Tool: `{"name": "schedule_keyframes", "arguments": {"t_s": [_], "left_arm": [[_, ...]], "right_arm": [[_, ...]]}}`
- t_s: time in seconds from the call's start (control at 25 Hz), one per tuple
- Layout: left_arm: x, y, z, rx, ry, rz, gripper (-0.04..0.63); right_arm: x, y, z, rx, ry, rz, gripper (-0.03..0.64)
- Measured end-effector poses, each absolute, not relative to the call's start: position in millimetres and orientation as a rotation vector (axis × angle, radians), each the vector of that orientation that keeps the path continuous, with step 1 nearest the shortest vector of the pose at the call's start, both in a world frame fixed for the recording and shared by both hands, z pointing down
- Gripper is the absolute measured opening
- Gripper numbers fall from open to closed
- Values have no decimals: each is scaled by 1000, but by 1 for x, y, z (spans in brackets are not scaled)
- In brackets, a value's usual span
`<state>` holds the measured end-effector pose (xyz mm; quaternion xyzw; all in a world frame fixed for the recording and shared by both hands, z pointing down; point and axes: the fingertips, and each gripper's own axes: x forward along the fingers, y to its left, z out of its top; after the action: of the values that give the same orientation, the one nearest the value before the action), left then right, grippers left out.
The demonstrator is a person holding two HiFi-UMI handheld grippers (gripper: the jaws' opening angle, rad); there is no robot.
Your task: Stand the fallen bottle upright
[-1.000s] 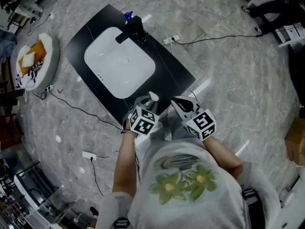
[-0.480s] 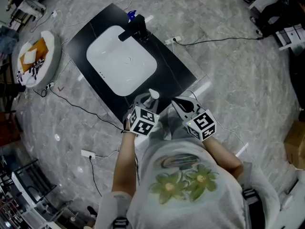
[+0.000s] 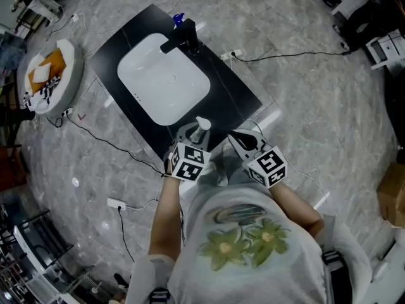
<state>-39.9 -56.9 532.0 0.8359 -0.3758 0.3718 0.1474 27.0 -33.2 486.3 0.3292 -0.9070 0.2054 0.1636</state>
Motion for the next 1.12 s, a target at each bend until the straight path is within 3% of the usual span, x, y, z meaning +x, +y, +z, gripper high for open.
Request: {"name": "schedule_keyframes", "arguments": {"t_s": [1.12], "left_arm": [[-67, -47, 517, 2397, -1337, 713, 118]], "right_arm": [[8, -21, 486, 883, -2587, 568, 43]]}}
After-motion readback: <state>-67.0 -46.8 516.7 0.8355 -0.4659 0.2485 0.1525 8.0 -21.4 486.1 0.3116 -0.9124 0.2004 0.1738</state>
